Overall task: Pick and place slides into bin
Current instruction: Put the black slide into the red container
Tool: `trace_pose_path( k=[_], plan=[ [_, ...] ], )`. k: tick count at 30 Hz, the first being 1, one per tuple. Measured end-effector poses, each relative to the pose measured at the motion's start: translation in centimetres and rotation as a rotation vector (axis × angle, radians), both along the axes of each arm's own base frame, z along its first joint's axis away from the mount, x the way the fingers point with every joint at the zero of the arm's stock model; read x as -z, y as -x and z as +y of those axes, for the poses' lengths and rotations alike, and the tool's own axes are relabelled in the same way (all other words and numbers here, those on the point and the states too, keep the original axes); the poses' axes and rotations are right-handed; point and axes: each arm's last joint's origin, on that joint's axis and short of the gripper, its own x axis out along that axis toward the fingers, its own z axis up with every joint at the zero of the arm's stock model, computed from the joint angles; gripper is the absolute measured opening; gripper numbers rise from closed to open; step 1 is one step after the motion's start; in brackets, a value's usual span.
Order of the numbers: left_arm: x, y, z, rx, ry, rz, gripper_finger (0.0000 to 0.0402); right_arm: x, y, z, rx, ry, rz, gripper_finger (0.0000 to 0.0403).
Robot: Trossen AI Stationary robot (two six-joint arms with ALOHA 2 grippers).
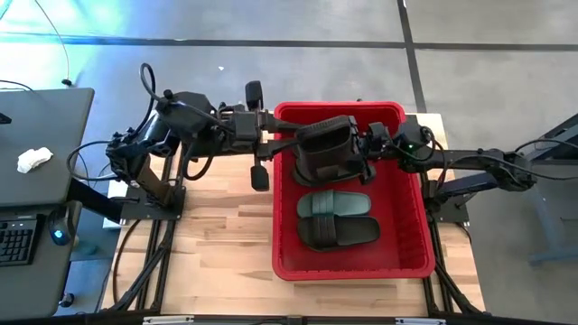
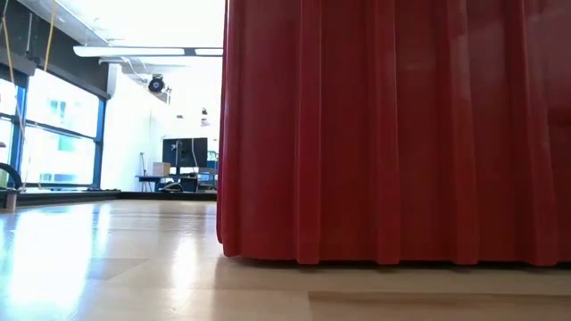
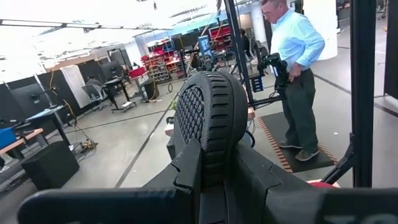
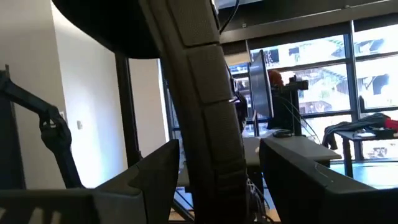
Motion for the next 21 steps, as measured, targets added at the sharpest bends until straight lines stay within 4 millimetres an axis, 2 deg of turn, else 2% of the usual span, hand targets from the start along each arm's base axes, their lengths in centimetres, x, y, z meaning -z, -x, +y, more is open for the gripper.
trace_pose_path(
  k=[4,14,21],
  plan=[
    [0.00,0.00,0.00,0.000,0.000,0.000,0.0051,0.34,-0.46,-0.10,-0.009,-0.019,0.019,0.0201],
    [0.00,0.00,0.01,-0.003,0.001,-0.001,0.0051,0.38,-0.61,-0.05,-0.040,-0.016,0.011,0.0088],
    [0.16,-0.29,-0.03,-0.003,0.000,0.003,0.0052,0.47,-0.64,-0.05,-0.035,-0.002,0.014,0.0052]
  ],
)
